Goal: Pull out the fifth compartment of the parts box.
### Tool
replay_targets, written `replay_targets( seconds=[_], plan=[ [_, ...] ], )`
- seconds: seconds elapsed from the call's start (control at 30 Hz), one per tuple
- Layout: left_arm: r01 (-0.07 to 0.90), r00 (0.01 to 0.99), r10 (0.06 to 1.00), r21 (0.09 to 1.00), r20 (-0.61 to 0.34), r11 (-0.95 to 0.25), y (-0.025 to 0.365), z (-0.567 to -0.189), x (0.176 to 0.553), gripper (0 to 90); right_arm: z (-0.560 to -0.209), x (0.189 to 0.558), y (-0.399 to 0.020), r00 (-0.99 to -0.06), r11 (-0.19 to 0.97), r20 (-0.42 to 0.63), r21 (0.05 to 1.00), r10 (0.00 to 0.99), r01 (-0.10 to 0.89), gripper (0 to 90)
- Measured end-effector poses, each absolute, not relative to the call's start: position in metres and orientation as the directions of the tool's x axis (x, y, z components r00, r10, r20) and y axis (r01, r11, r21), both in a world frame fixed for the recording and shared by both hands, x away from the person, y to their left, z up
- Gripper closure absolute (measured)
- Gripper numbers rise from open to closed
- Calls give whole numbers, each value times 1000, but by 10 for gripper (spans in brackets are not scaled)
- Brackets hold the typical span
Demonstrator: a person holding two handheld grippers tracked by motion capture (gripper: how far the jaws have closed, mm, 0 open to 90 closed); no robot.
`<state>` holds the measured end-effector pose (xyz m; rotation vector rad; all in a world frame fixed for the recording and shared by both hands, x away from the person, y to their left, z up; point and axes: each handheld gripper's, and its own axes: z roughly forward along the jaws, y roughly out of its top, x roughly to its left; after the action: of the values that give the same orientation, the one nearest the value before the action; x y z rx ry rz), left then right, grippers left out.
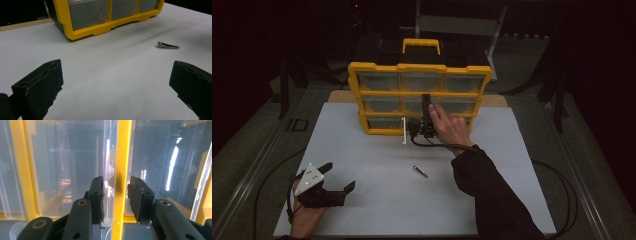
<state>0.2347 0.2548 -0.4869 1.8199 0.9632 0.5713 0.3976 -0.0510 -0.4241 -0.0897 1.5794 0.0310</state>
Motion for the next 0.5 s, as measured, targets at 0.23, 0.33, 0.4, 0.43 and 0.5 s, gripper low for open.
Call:
replay_targets(
  seconds=[0.23, 0.33, 0.4, 0.43, 0.5],
  plan=[
    [365, 579, 815, 904, -32, -224, 254, -487, 235, 0, -423, 396, -50, -51, 997, -998, -39, -43, -72, 738],
    [365, 580, 814, 903, -31, -225, 254, -487, 235, 0, -424, 396, -50, -55, 997, -997, -42, -46, -72, 765],
    [364, 580, 814, 904, -31, -226, 254, -487, 235, 0, -424, 396, -50, -56, 996, -997, -47, -51, -70, 776],
    [365, 580, 814, 903, -31, -226, 254, -487, 235, 0, -424, 396, -50, -58, 996, -997, -47, -51, -70, 781],
    [365, 580, 814, 904, -32, -225, 254, -487, 235, 0, -424, 396, -50, -61, 997, -997, -46, -50, -69, 782]
  ],
)
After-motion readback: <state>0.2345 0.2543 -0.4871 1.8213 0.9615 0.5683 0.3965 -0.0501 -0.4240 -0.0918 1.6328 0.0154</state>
